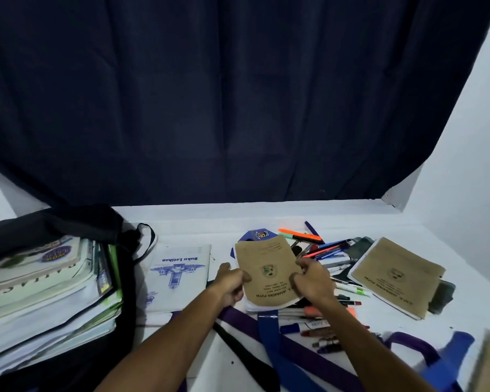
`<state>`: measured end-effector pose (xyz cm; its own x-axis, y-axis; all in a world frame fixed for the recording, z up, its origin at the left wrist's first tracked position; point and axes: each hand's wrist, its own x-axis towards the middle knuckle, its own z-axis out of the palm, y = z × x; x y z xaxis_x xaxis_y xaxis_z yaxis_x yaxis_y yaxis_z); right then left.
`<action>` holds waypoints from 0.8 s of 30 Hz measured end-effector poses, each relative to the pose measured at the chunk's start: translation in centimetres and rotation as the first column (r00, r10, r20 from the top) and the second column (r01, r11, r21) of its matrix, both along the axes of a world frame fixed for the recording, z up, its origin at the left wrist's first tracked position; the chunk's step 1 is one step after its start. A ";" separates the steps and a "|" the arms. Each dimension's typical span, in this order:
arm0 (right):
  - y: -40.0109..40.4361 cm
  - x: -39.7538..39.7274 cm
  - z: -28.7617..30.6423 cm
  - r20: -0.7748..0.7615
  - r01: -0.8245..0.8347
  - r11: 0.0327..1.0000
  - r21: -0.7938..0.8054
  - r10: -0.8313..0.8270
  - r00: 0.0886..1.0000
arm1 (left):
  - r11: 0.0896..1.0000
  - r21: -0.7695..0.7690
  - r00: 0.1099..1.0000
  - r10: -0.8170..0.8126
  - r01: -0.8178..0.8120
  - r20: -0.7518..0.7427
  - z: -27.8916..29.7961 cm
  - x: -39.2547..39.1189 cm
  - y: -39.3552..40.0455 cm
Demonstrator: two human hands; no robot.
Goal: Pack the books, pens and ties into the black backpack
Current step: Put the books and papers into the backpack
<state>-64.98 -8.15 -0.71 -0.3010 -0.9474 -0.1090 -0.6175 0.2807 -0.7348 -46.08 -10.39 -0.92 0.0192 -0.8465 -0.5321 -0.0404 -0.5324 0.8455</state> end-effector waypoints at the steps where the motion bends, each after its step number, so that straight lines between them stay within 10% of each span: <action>1: -0.1 0.0 0.1 0.037 -0.010 1.000 0.012 0.010 0.999 | 1.000 -0.013 1.000 0.007 -0.007 0.009 0.2 -0.1 0.1; 16: -1.7 -1.7 2.1 0.363 -0.001 0.998 0.063 -0.022 0.932 | 0.978 -0.196 0.935 -0.138 0.076 -0.328 2.3 0.7 1.7; 21: -0.4 -3.5 3.8 0.599 -0.262 0.960 0.097 0.154 0.786 | 0.910 -0.261 0.940 -0.340 0.321 -0.031 4.0 4.1 4.4; 24: 0.7 -4.1 3.9 0.716 -0.437 0.895 0.091 0.246 0.653 | 0.769 -0.131 0.766 -0.572 0.625 0.295 7.3 7.9 6.0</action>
<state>-69.12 -7.46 3.23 0.2846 -0.8812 -0.3774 -0.0714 0.3731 -0.9251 -38.14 -4.35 6.37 -0.4336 -0.8139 -0.3868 -0.4921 -0.1457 0.8582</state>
